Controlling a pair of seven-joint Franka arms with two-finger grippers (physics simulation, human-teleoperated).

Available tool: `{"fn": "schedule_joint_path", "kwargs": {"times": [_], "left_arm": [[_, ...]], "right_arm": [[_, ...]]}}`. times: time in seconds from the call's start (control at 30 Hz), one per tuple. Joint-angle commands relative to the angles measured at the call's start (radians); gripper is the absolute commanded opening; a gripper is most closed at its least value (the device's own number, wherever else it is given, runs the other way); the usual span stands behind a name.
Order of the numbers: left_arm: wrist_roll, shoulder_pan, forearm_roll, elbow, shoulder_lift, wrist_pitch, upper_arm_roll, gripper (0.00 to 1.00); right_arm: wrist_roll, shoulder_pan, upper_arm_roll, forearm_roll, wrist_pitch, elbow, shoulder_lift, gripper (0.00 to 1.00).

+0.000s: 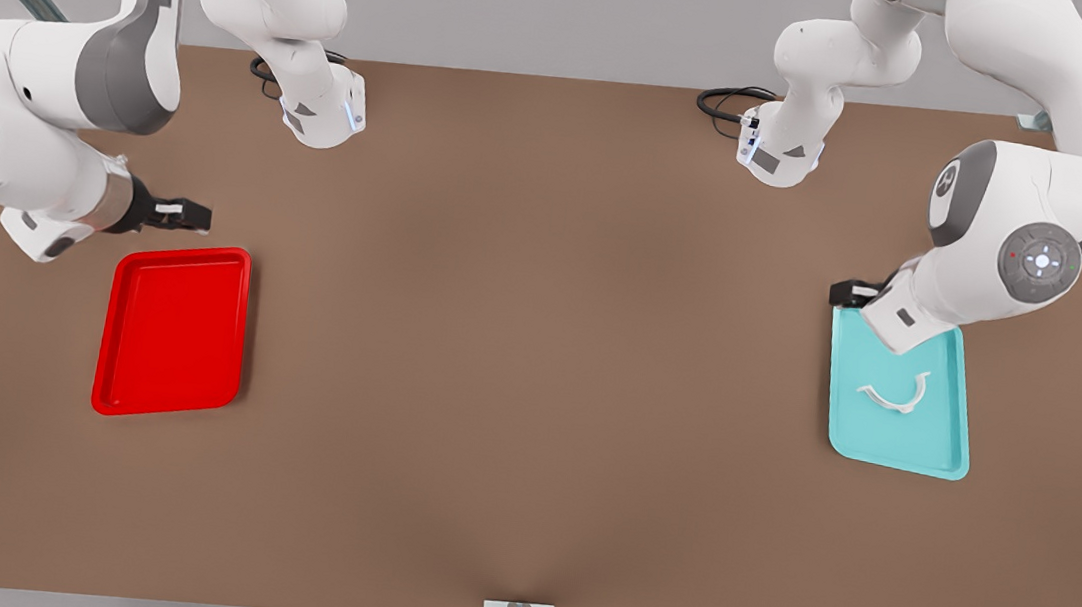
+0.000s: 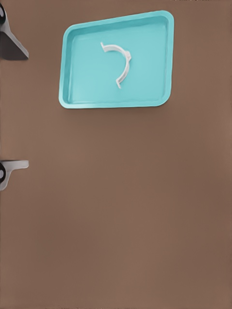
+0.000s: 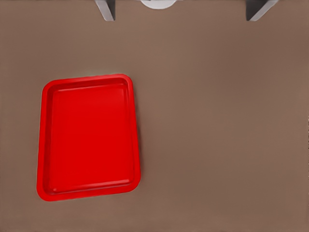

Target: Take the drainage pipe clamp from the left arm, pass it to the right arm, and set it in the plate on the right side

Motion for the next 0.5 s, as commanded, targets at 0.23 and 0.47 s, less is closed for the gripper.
{"fn": "schedule_joint_path", "kwargs": {"times": [0.23, 0.47], "left_arm": [[0.403, 0.15, -0.007, -0.298, 0.094, 0.626, 0.129, 1.0], [1.009, 0.273, -0.016, -0.395, 0.245, 0.865, 0.206, 1.0]], "right_arm": [[-0.009, -0.006, 0.0, 0.02, 0.128, -0.034, -0.001, 1.0], [-0.01, -0.004, 0.002, 0.02, 0.143, -0.053, -0.002, 1.0]]}}
